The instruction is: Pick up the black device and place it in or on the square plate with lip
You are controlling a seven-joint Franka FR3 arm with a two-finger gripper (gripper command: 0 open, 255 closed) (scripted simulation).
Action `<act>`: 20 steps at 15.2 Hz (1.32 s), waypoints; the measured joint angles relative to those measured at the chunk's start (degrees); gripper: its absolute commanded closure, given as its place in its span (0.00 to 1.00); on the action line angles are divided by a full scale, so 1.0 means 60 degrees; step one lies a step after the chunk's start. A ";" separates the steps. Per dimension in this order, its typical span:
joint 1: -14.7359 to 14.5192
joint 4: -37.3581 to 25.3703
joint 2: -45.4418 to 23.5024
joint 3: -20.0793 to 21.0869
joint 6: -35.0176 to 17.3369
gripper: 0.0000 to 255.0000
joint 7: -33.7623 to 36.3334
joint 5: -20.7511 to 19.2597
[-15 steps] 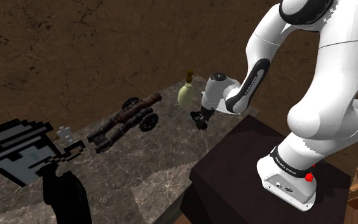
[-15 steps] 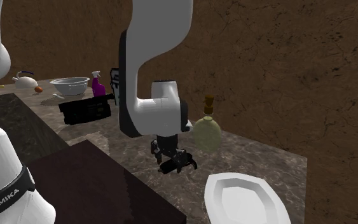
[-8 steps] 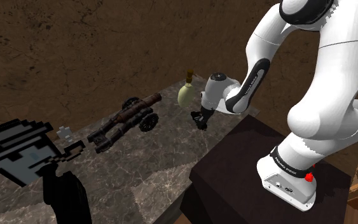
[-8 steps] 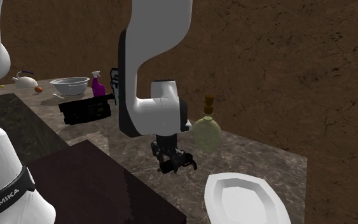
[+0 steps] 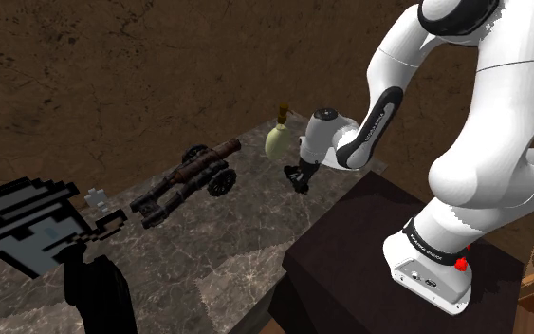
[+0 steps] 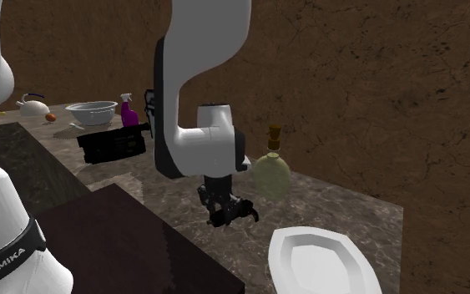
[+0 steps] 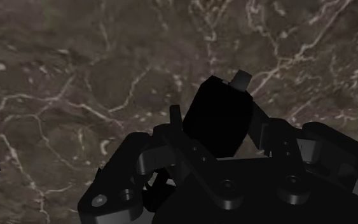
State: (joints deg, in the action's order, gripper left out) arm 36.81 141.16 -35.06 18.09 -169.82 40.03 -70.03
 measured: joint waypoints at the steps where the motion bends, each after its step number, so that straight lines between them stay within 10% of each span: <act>1: 0.0098 0.0054 0.0095 0.0074 0.0063 1.00 -0.0113 0.0132; 20: 0.3510 0.1629 0.2797 0.3991 0.1326 1.00 -0.3983 0.4640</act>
State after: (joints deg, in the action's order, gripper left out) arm 57.87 150.94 -18.27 42.04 -161.86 16.14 -42.20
